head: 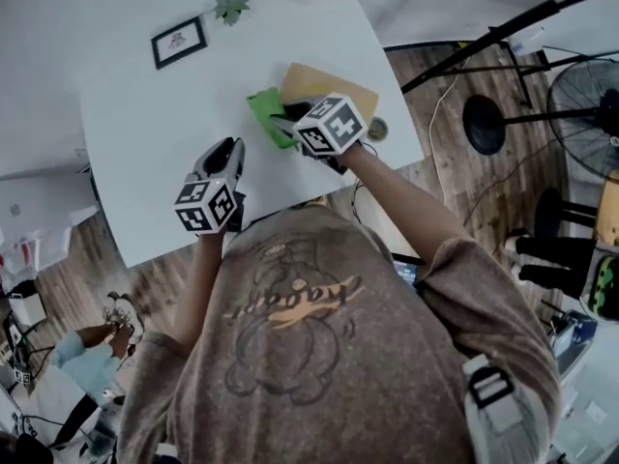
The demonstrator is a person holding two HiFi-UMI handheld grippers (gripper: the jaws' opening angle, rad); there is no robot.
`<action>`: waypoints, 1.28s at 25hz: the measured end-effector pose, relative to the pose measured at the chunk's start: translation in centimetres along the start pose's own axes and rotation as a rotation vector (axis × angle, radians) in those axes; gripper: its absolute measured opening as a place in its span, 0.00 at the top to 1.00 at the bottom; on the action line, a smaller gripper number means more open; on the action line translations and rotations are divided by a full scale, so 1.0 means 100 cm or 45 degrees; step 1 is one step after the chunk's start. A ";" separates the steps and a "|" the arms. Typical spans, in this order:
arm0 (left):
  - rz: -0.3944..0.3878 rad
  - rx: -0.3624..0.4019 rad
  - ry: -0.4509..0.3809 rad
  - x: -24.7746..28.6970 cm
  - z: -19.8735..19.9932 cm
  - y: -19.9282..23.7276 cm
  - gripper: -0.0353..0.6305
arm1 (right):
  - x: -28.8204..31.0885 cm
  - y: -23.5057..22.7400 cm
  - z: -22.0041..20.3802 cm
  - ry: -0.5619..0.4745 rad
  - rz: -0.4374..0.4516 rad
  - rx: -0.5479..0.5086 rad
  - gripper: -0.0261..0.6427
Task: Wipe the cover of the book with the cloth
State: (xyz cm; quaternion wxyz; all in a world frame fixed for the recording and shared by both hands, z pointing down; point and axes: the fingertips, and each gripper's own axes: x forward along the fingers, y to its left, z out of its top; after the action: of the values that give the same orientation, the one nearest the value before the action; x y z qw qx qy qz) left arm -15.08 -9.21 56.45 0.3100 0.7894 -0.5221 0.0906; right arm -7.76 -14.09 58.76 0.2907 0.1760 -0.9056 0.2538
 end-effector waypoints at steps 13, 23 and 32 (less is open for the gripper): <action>0.066 -0.042 -0.012 -0.016 -0.006 0.022 0.83 | 0.022 -0.033 -0.006 0.095 -0.115 -0.023 0.87; 0.007 -0.062 -0.026 -0.001 0.008 0.009 0.83 | 0.013 -0.056 -0.003 0.063 -0.165 0.031 0.86; -0.047 -0.042 -0.011 0.011 0.015 -0.004 0.83 | -0.013 -0.091 -0.005 0.021 -0.268 0.118 0.86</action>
State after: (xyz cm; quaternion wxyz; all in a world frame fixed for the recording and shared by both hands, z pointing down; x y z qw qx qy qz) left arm -14.51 -10.84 55.58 0.3223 0.7940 -0.5102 0.0729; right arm -2.33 -20.98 61.54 0.3145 0.2812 -0.8671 0.2649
